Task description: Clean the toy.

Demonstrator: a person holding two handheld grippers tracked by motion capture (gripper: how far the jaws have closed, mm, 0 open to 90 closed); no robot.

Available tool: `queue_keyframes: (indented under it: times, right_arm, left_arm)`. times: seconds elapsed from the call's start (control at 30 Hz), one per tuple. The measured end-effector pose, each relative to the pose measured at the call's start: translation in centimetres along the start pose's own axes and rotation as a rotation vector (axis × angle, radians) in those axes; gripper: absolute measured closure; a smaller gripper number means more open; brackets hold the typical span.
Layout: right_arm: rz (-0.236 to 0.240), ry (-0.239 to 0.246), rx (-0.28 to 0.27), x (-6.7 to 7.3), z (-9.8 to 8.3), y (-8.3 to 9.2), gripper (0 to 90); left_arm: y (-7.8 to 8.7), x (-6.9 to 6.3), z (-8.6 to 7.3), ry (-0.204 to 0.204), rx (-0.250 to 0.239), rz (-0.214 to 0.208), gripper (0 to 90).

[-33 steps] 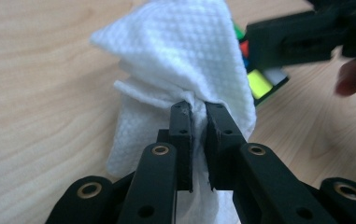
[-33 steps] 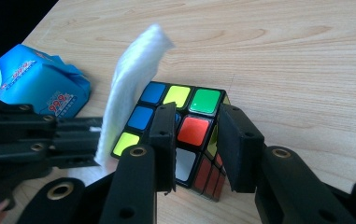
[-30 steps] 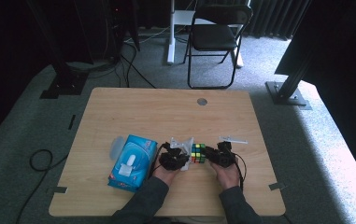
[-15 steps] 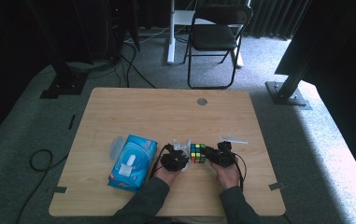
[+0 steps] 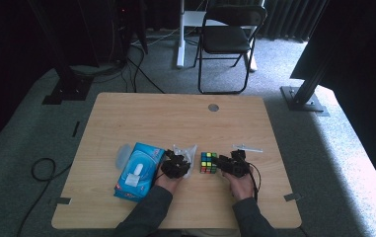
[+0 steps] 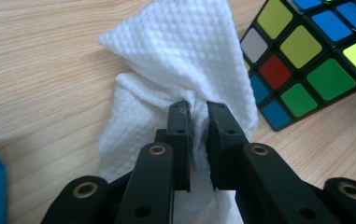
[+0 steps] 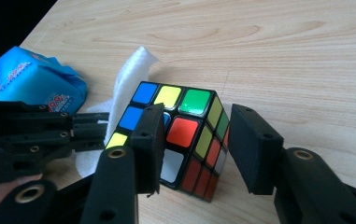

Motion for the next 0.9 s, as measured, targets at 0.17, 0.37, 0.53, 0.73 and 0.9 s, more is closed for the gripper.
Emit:
queue_keyframes:
  times: [0.17,0.37,0.53,0.73,0.9]
  right_arm:
    - [0.014,0.015,-0.056,0.4,1.1,1.1,52.0]
    - [-0.029,-0.031,-0.076,-1.4,1.1,2.1,51.4]
    - [-0.059,-0.062,-0.077,-2.7,1.0,2.4,51.1]
    - [-0.098,-0.075,-0.070,-4.1,0.6,2.6,50.9]
    - [-0.123,-0.069,-0.051,-4.6,0.3,2.3,48.5]
  left_arm:
    - [0.0,0.0,0.0,-0.004,-0.002,0.002,80.6]
    - [0.0,0.0,0.0,-0.009,-0.008,0.003,80.6]
    - [0.0,0.0,-0.1,-0.009,-0.012,0.003,80.6]
    - [0.0,0.0,-0.1,-0.012,-0.014,0.003,80.4]
    - [0.0,0.0,-0.1,-0.015,-0.017,0.004,80.2]
Point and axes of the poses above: each handheld gripper's, and its own axes: y roughly backward along the jaws, z roughly out of its top, x roughly to its left, the point moved 10 cm from there along -y, roughly forward along the jaws, and after that the axes turned 11 degrees about z, right-handed, at the moved point
